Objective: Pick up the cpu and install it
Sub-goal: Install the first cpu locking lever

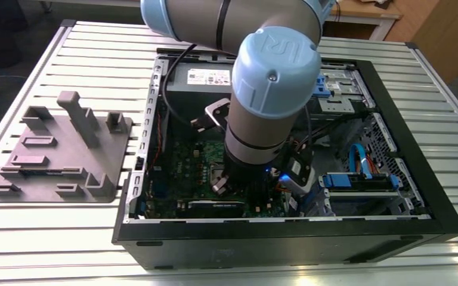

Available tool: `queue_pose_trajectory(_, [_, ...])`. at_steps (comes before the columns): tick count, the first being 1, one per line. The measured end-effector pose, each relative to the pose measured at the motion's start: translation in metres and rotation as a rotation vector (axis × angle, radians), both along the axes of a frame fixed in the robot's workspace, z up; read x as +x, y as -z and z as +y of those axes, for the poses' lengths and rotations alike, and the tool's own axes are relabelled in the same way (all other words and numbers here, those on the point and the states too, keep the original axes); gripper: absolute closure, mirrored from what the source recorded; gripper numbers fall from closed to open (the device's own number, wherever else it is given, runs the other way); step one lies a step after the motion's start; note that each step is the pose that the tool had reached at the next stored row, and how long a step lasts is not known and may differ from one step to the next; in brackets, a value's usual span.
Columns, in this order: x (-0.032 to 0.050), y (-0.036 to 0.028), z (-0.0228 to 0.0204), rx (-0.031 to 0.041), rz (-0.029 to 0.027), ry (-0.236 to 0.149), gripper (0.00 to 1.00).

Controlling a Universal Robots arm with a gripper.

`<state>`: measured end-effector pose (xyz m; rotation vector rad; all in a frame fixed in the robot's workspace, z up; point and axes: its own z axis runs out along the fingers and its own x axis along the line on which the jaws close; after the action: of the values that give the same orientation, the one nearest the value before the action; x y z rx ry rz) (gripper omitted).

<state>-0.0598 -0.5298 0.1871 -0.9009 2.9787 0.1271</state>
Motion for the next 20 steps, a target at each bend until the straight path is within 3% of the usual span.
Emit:
queue_pose_trajectory(5, [-0.0006,-0.0004,-0.0006,0.0014,-0.0007,0.0,0.9])
queue_pose_trajectory(13, [-0.0005,-0.0096,-0.0006,0.0014,-0.0007,0.0,0.9])
queue_pose_trajectory(20, [-0.0005,-0.0058,-0.0007,0.0015,-0.0012,0.0,0.9])
